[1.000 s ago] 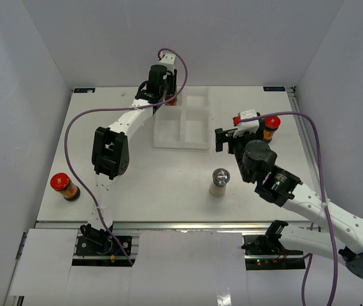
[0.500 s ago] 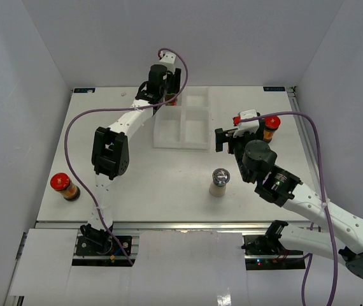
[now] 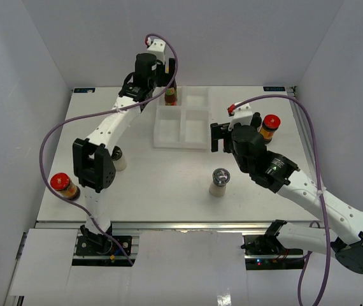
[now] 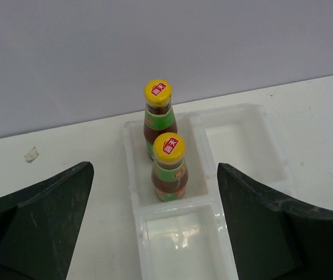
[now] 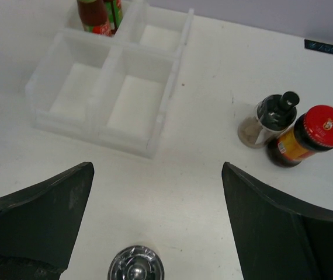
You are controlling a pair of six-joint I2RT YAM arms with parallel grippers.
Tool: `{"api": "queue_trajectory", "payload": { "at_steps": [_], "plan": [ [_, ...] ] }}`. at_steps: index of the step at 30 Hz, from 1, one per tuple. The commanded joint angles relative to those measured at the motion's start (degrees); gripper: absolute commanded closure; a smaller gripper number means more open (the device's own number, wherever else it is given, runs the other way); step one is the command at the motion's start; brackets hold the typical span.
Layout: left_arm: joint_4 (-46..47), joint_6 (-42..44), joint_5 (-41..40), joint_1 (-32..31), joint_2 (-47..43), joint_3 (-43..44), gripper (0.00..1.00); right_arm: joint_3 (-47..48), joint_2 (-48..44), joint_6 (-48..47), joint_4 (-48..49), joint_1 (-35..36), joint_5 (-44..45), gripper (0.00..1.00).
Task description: Organize the condiment bottles
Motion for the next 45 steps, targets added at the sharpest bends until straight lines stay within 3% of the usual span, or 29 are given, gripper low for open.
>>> {"api": "queue_trajectory", "payload": {
  "at_steps": [1,5,10,14,21,32,37,45],
  "plan": [
    [-12.30,-5.75,-1.05,0.22,-14.12,-4.36,0.02,0.87,-0.16,8.45,-10.31,-0.52,-8.17,0.04],
    [-14.69,-10.28,6.34,0.13,-24.56,-20.19,0.02,-2.19,-1.03,10.59,-11.57,-0.63,-14.66,0.06],
    [-11.32,-14.93,15.97,-0.12,-38.72,-38.87,0.02,-6.40,0.58,11.48,-12.59,-0.87,-17.28,0.07],
    [-11.50,-15.12,16.11,-0.31,-43.76,-46.74,0.02,-8.51,1.67,12.69,-13.49,-0.98,-20.48,0.06],
    [-10.49,-15.53,15.65,-0.22,-46.63,-51.21,0.02,-10.08,4.17,13.45,-16.05,-0.90,-20.44,0.05],
    [-10.11,-16.26,14.91,-0.23,-45.51,-51.00,0.02,-12.91,3.41,14.70,-17.26,-0.90,-20.65,0.00],
    [-10.61,-16.08,15.32,-0.31,-44.61,-49.57,0.02,-13.49,3.98,14.07,-16.35,-0.90,-20.53,0.12],
    [-11.49,-16.02,16.01,-0.29,-46.03,-48.87,0.02,-7.48,7.69,10.89,-16.45,-0.98,-18.52,0.53]
  ]
}}
